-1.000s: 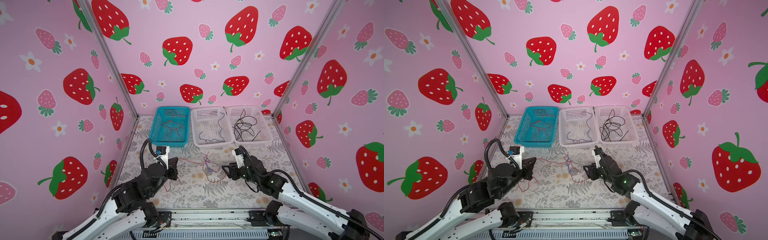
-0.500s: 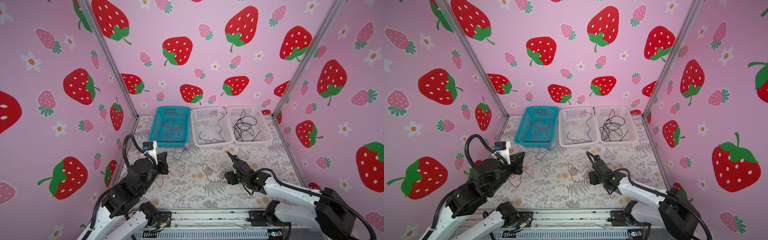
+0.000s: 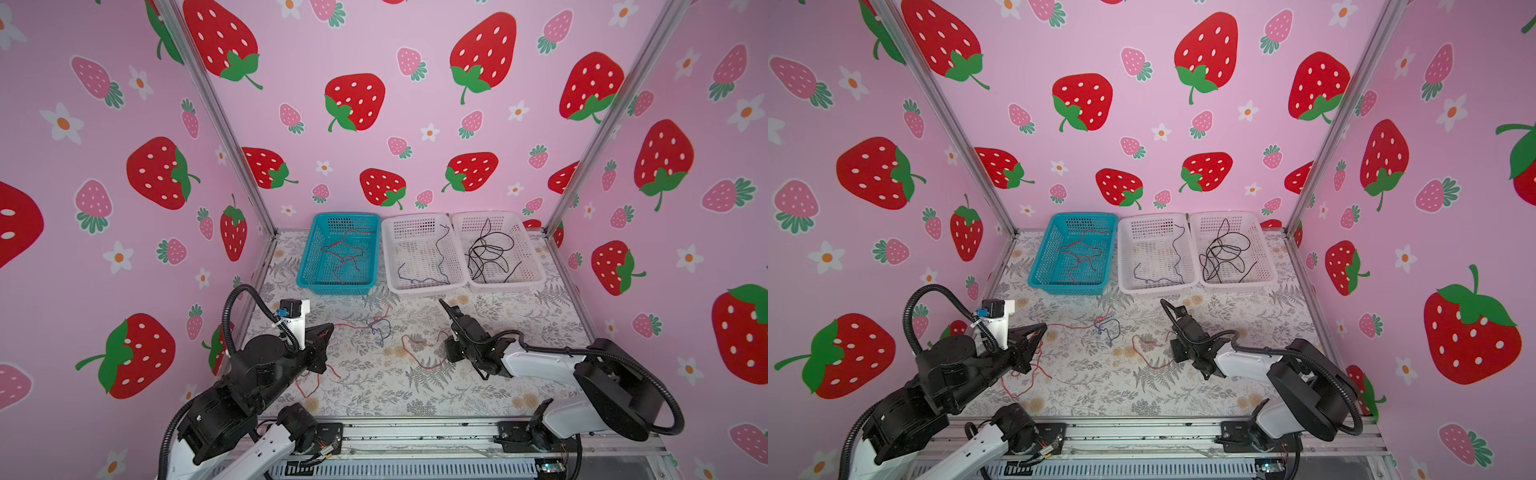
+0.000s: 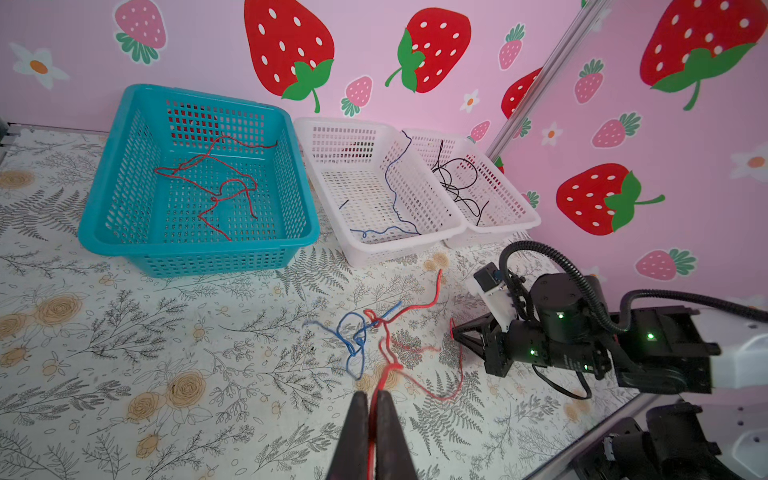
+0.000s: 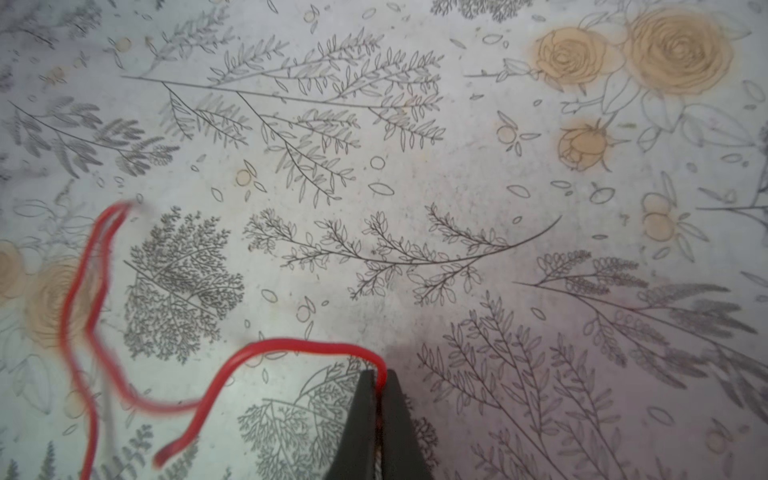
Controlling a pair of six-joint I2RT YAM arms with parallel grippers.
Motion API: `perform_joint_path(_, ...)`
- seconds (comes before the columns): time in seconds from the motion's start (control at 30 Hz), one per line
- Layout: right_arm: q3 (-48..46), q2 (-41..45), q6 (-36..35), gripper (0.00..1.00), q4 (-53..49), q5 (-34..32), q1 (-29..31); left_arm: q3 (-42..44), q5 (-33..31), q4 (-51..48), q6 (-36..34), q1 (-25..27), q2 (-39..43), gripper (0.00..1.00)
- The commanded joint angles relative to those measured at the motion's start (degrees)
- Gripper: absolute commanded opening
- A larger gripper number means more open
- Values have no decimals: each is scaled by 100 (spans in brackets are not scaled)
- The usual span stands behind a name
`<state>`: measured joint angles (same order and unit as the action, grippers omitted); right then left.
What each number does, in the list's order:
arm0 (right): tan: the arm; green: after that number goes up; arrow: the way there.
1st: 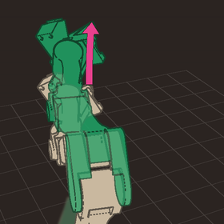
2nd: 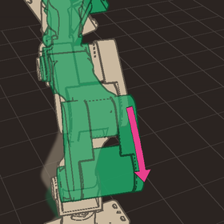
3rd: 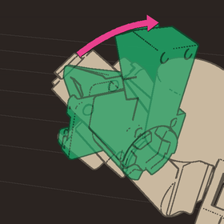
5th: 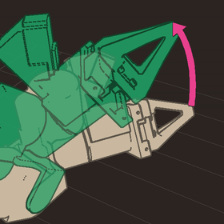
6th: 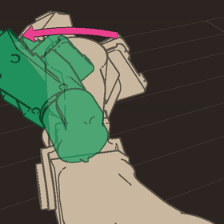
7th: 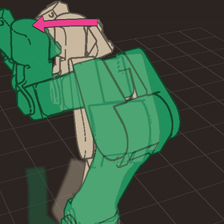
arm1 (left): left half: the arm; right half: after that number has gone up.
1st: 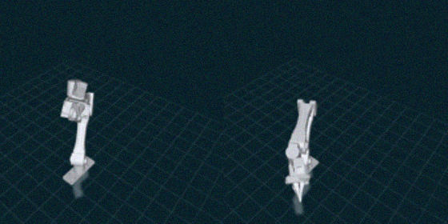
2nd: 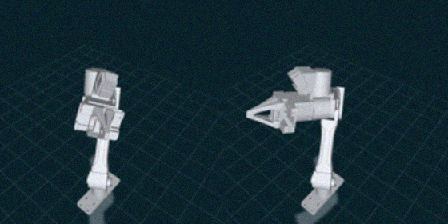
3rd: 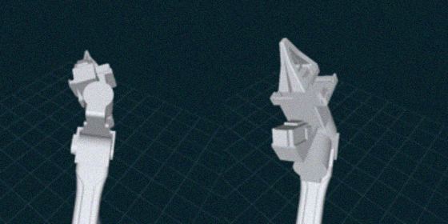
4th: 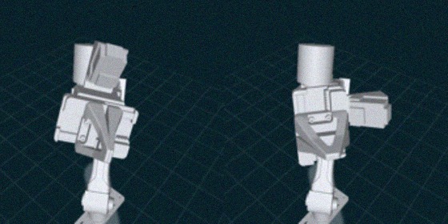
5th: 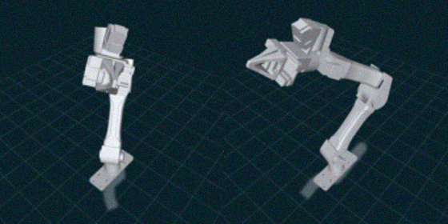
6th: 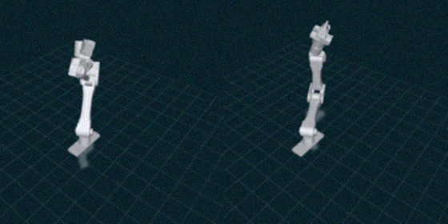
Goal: Untangle the cables
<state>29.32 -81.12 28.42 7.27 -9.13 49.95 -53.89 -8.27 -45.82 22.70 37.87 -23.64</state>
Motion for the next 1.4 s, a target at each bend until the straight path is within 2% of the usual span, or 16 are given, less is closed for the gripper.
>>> perform_joint_path(0.0, 205, 652, -17, 0, -5, -40, 24, 17, 124, -291, -64, -32, 126, 0)
perform_joint_path(0.13, 916, 1265, -81, 0, -429, -72, 42, 134, 6, -419, -62, -25, 213, 0)
perform_joint_path(0.3, 3036, 334, -496, 0, -1225, -357, -24, 410, 148, -297, -19, -26, 350, 0)
perform_joint_path(0.43, 5028, -1190, -761, 0, -1615, 56, -111, 464, 241, -255, -23, -26, 321, 0)
perform_joint_path(0.63, 8669, -4039, -825, 0, -2745, 457, -109, 471, 387, -222, -45, -23, 280, 0)
perform_joint_path(0.73, 11253, -5656, -864, 0, -3891, 712, -106, 466, 396, -210, -33, -25, 280, 0)
perform_joint_path(0.8, 12407, -6411, -823, 4, -4223, 740, -107, 457, 396, -202, -12, -25, 289, 0)
perform_joint_path(0.83, 12442, -6499, -821, 10, -4138, 766, -103, 450, 405, -186, 2, -26, 288, 0)
perform_joint_path(0.9, 11846, -6338, -846, 20, -3720, 890, -100, 474, 397, -132, 48, -27, 281, 0)
perform_joint_path(0.97, 11226, -6064, -902, 34, -3465, 1027, -102, 488, 381, -57, 93, -30, 230, 0)
perform_joint_path(1.07, 10753, -5640, -1098, 47, -3472, 1097, -98, 435, 335, 69, 90, -24, 36, 0)
perform_joint_path(1.13, 10513, -5248, -1195, 51, -3624, 1008, -98, 334, 288, 181, 54, -29, -156, 0)
perform_joint_path(1.2, 9845, -4569, -1259, 57, -3423, 957, -99, 165, 246, 288, -76, -26, -431, 0)
perform_joint_path(1.3, 7996, -3066, -1160, 62, -2292, 987, -90, -216, 142, 323, -225, -34, -993, 0)
perform_joint_path(1.37, 6720, -2068, -1101, 65, -1599, 1303, -91, -426, 195, 405, -307, -55, -1330, 0)
